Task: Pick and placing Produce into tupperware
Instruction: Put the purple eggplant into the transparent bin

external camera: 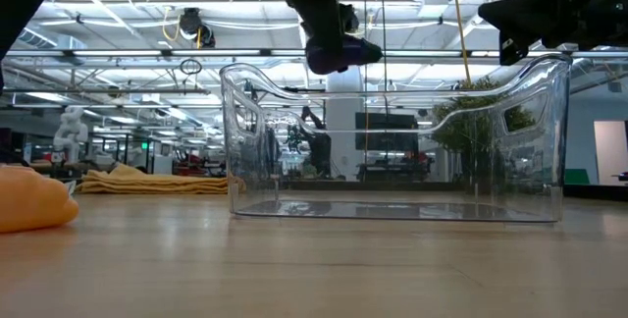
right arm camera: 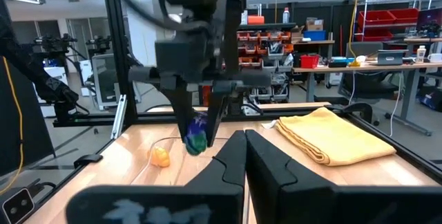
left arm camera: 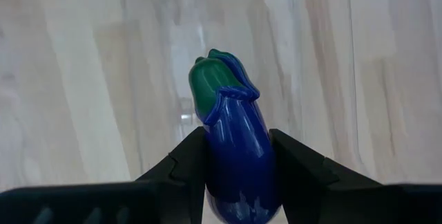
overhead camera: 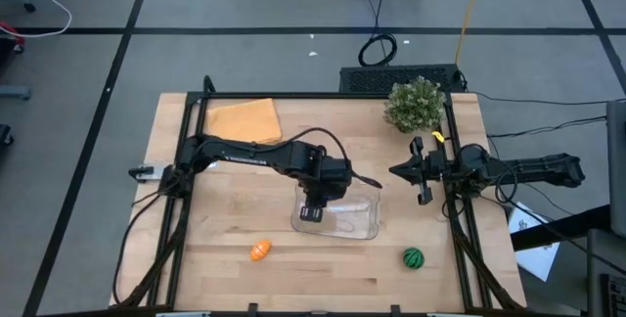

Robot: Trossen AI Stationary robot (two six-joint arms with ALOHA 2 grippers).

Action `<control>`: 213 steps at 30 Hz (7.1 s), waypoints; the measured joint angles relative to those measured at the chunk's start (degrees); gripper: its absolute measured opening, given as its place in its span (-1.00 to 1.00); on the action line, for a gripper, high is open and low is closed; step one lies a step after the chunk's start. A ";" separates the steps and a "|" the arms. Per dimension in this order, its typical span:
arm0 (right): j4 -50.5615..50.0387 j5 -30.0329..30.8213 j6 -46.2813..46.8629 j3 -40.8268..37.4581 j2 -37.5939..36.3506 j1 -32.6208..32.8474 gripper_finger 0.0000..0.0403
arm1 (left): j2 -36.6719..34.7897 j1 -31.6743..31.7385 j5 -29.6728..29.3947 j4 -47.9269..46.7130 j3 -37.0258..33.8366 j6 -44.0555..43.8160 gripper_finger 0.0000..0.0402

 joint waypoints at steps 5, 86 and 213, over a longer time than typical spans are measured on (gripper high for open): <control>-0.06 0.00 -0.06 0.00 0.17 0.00 -1.00 | 0.97 -0.81 -1.17 -0.56 0.00 7.22 -0.35; 1.51 -0.02 0.11 0.00 1.44 0.00 -1.00 | 6.19 -0.42 -4.16 12.50 -7.52 1.37 -0.35; 2.35 -0.02 0.14 0.00 1.50 0.02 -1.00 | 10.23 -3.61 -4.32 19.03 -11.91 4.59 -0.35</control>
